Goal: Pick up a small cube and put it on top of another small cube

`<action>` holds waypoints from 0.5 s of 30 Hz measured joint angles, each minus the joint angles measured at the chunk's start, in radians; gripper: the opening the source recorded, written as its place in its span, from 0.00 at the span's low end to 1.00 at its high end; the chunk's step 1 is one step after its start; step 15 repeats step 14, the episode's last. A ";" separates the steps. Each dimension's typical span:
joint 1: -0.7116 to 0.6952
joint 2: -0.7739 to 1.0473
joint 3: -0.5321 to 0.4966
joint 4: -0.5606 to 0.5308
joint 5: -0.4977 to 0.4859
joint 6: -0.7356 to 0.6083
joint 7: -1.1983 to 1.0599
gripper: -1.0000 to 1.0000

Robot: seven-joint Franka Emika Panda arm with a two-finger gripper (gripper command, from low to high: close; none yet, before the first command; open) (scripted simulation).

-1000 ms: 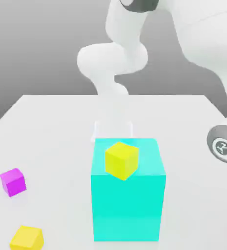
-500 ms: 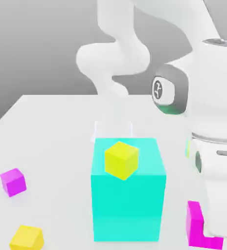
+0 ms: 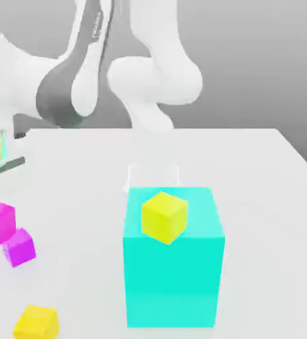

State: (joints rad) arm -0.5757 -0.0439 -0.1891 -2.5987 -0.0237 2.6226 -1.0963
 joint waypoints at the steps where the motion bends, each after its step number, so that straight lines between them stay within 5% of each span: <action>1: -0.032 -0.007 -0.017 -0.036 0.000 -0.003 -0.031 0.00; 12: -0.045 0.178 -0.001 -0.070 0.106 0.176 -0.141 0.00; 13: -0.047 0.192 0.002 -0.070 0.113 0.190 -0.146 1.00; 15: -0.047 0.192 0.002 -0.070 0.113 0.190 -0.146 1.00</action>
